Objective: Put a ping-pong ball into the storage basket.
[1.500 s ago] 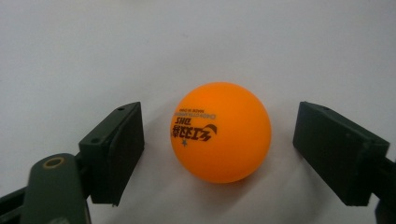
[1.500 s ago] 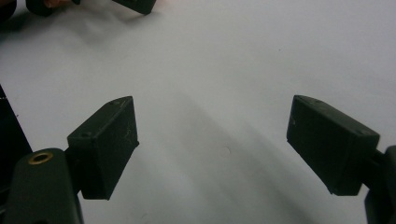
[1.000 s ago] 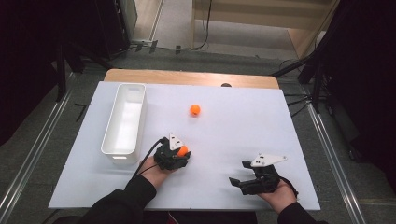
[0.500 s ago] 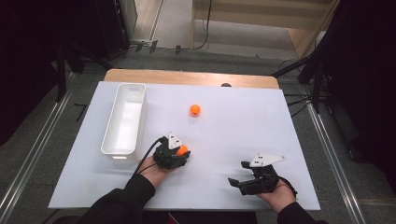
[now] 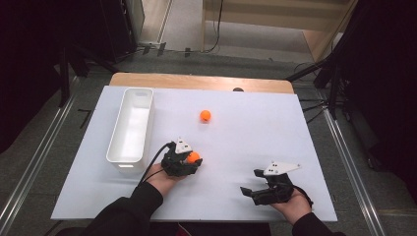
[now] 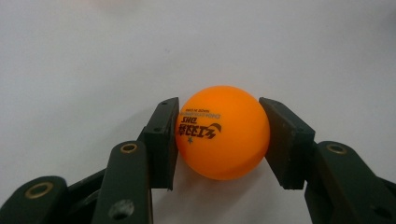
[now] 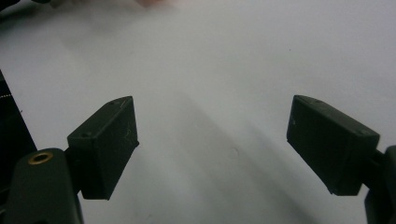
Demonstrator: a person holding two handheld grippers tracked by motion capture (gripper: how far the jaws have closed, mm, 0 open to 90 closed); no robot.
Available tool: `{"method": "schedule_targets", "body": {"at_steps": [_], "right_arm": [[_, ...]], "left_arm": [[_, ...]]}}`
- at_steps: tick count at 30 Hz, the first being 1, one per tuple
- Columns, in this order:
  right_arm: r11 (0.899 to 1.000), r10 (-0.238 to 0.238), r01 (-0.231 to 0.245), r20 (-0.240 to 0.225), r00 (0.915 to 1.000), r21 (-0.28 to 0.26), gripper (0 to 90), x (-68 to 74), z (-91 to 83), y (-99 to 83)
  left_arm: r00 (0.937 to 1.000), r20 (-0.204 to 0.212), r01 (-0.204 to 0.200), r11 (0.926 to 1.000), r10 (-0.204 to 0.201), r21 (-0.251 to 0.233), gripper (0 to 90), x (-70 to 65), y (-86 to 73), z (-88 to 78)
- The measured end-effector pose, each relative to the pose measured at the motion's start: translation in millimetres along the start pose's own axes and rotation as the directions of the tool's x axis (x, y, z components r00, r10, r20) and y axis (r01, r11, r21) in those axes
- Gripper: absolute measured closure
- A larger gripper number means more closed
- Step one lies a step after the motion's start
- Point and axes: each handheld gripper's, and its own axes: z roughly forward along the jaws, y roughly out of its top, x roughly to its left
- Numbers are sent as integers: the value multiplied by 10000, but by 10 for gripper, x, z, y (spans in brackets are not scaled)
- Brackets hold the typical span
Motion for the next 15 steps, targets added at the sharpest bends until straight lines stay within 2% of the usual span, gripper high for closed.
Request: {"method": "schedule_targets", "body": {"at_steps": [6, 15], "right_arm": [[10000, -25, 25, -14, 10000, -23, 149, -4, 14, 10], [10000, -21, 20, -33, 10000, -37, 150, -9, 9, 10]], "left_arm": [[9997, 183, 180, 9998, -182, 76, 508, 17, 39, -38], [9989, 474, -58, 9999, 51, 147, 508, -7, 149, -146]]}}
